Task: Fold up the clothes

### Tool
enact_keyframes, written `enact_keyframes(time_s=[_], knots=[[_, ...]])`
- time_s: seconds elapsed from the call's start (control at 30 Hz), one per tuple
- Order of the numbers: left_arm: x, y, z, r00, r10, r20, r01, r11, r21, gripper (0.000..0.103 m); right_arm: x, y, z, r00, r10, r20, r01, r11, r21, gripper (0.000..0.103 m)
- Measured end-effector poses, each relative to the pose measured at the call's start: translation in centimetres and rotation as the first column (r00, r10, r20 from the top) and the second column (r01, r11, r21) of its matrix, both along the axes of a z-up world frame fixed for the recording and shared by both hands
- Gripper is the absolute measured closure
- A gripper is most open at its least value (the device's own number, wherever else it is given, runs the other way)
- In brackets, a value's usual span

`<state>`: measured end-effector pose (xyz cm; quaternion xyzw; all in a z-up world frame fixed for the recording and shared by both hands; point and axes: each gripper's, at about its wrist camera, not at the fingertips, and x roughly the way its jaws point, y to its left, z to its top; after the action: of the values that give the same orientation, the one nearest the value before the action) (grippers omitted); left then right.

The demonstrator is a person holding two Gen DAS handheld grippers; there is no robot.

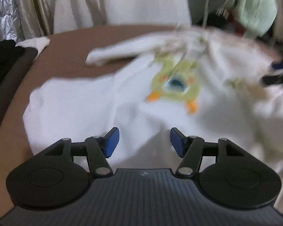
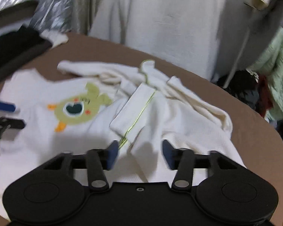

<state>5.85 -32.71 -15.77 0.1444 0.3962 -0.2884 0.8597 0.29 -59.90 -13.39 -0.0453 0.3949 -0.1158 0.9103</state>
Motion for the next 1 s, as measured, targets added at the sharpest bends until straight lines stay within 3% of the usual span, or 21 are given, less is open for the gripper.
enact_keyframes(time_s=[0.03, 0.2, 0.33, 0.37, 0.4, 0.43, 0.5, 0.6, 0.7, 0.87, 0.93, 1.0], knots=[[0.2, 0.1, -1.1, 1.0, 0.011, -0.02, -0.011, 1.0, 0.028, 0.044, 0.1, 0.1, -0.6, 1.0, -0.002, -0.009, 0.002, 1.0, -0.03, 0.038], [0.1, 0.6, -2.1, 1.0, 0.016, -0.027, -0.016, 1.0, -0.002, 0.043, 0.6, -0.6, -3.3, 0.999, -0.04, -0.027, 0.037, 0.991, -0.13, 0.037], [0.1, 1.0, -2.9, 0.999, 0.02, -0.033, -0.021, 0.999, -0.026, 0.04, 2.0, -2.5, -5.2, 0.997, -0.017, -0.073, 0.016, 1.0, -0.023, 0.043], [0.1, 1.2, -3.1, 0.999, 0.021, -0.034, -0.022, 0.999, -0.032, 0.04, 2.1, -2.8, -5.4, 0.998, -0.018, -0.059, 0.018, 1.0, -0.007, 0.049], [0.1, 1.3, -3.3, 0.999, 0.022, -0.035, -0.023, 0.999, -0.038, 0.04, 2.2, -3.2, -5.6, 0.999, -0.021, -0.043, 0.021, 1.0, 0.013, 0.078], [0.0, 1.3, -3.4, 0.999, 0.019, -0.03, -0.02, 0.999, -0.038, 0.039, 2.1, -3.7, -5.5, 0.999, -0.038, -0.036, 0.039, 0.999, 0.031, 0.1], [-0.2, 1.4, -3.5, 1.0, 0.013, -0.019, -0.013, 0.999, -0.039, 0.039, 2.0, -4.5, -5.3, 0.996, -0.09, -0.005, 0.09, 0.996, 0.027, 0.1], [0.1, 1.5, -3.5, 1.0, 0.007, -0.031, -0.009, 0.999, -0.047, 0.039, -0.8, -5.7, -2.5, 0.975, -0.208, 0.08, 0.207, 0.978, 0.018, 0.1], [0.5, 1.9, -3.4, 0.999, 0.003, -0.052, -0.006, 0.998, -0.067, 0.039, -5.2, -7.4, 0.0, 0.931, -0.331, 0.156, 0.33, 0.943, 0.036, 0.1], [0.7, 1.9, -3.3, 0.998, 0.003, -0.066, -0.007, 0.998, -0.069, 0.039, -11.6, -11.7, 1.1, 0.859, -0.493, 0.134, 0.505, 0.861, -0.068, 0.1], [0.7, 1.8, -3.3, 0.997, 0.006, -0.072, -0.011, 0.998, -0.068, 0.039, -13.7, -13.4, 1.4, 0.827, -0.547, 0.128, 0.562, 0.812, -0.161, 0.101], [0.7, 1.8, -3.3, 0.997, 0.008, -0.073, -0.013, 0.998, -0.067, 0.039, -15.1, -14.9, 1.4, 0.786, -0.604, 0.134, 0.613, 0.731, -0.298, 0.1]])
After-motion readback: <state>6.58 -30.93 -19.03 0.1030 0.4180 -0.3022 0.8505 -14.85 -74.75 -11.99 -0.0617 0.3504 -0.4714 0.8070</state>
